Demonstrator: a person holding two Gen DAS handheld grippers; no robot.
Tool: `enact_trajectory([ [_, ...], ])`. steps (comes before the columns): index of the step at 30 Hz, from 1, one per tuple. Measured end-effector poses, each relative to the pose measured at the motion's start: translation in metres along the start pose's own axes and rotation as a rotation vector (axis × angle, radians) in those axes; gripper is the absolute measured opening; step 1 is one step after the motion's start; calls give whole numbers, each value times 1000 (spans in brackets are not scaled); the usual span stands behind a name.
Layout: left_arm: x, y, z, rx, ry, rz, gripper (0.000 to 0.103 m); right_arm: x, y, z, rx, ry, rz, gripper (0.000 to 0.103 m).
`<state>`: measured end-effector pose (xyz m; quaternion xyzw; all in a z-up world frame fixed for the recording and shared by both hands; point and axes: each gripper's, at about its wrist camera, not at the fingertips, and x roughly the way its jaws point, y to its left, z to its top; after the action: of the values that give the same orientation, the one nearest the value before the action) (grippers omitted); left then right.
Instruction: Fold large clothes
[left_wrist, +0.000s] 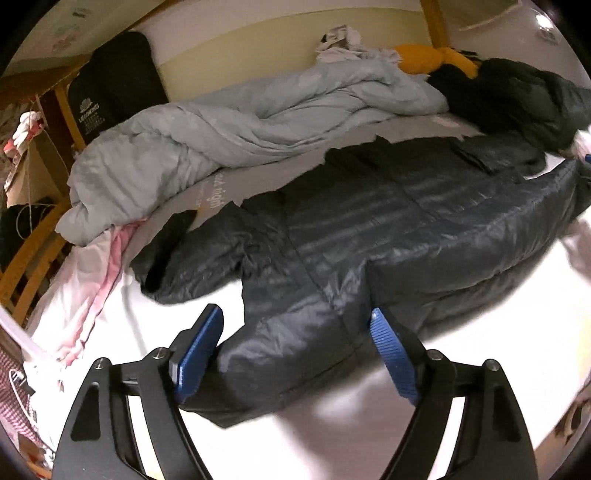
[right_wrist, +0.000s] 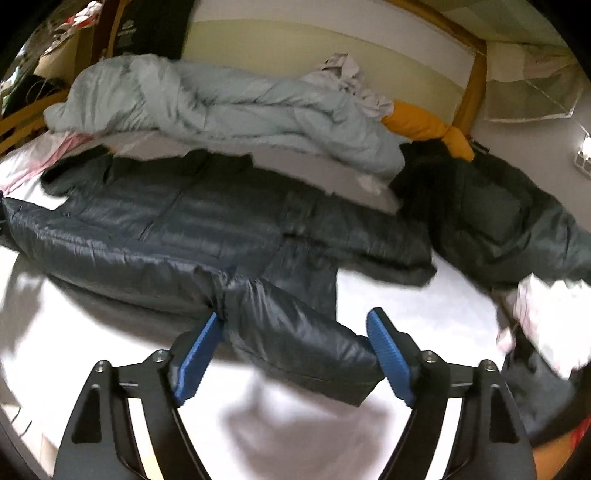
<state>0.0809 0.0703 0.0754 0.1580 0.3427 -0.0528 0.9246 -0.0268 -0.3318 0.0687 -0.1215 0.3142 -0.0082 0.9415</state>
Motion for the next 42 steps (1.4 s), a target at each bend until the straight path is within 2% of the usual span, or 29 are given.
enact_trajectory([
  [3, 24, 3, 14, 5, -33, 13, 82, 32, -6, 21, 44, 12, 30, 85],
  [5, 39, 5, 18, -2, -24, 15, 82, 53, -13, 29, 91, 22, 58, 85],
  [7, 54, 10, 18, -35, -14, 14, 82, 72, -18, 32, 111, 25, 50, 85],
  [11, 84, 24, 19, -72, 17, 42, 82, 103, -25, 26, 132, 96, 12, 85],
  [15, 94, 40, 18, -124, 30, 47, 82, 128, -35, 13, 191, 183, 47, 85],
  [19, 91, 48, 12, -169, 54, -14, 82, 137, -45, 2, 250, 215, 87, 85],
  [20, 91, 48, 9, -176, 67, -37, 82, 138, -49, 0, 278, 216, 109, 82],
  [22, 94, 47, 4, -193, 112, -104, 82, 141, -53, -5, 315, 239, 162, 39],
  [23, 96, 46, 0, -203, 128, -138, 82, 143, -54, -7, 332, 261, 190, 10],
  [24, 97, 44, -3, -209, 135, -153, 77, 143, -53, -10, 344, 267, 199, 9],
  [25, 98, 43, -5, -207, 142, -155, 65, 142, -53, -12, 347, 267, 198, 8],
  [26, 99, 40, -7, -196, 151, -148, 48, 140, -51, -13, 334, 263, 193, 6],
  [27, 100, 39, -8, -183, 153, -129, 39, 137, -48, -14, 313, 261, 185, 6],
  [28, 100, 39, -8, -175, 148, -109, 25, 135, -46, -14, 297, 262, 176, 6],
  [30, 96, 41, -7, -178, 114, -38, 13, 132, -43, -17, 278, 283, 167, 6],
  [32, 90, 43, -6, -183, 55, 17, 11, 130, -41, -23, 266, 298, 172, 6],
  [34, 83, 45, -4, -186, 25, 29, 12, 126, -42, -24, 251, 284, 154, 6],
  [35, 80, 47, -3, -193, 23, 14, 23, 122, -45, -23, 247, 261, 144, 7],
  [36, 77, 49, -3, -201, 25, -6, 36, 119, -47, -22, 246, 246, 141, 15],
  [37, 74, 49, -4, -212, 26, -24, 69, 115, -49, -21, 249, 227, 128, 22],
  [38, 70, 50, -6, -227, 20, -31, 83, 111, -53, -20, 256, 204, 115, 48],
  [39, 65, 51, -10, -247, 7, -37, 91, 107, -58, -20, 270, 182, 110, 80],
  [40, 63, 51, -11, -260, 10, -53, 91, 104, -63, -21, 291, 158, 108, 88],
  [42, 68, 53, -15, -294, 62, -132, 92, 102, -71, -23, 335, 153, 134, 89],
])
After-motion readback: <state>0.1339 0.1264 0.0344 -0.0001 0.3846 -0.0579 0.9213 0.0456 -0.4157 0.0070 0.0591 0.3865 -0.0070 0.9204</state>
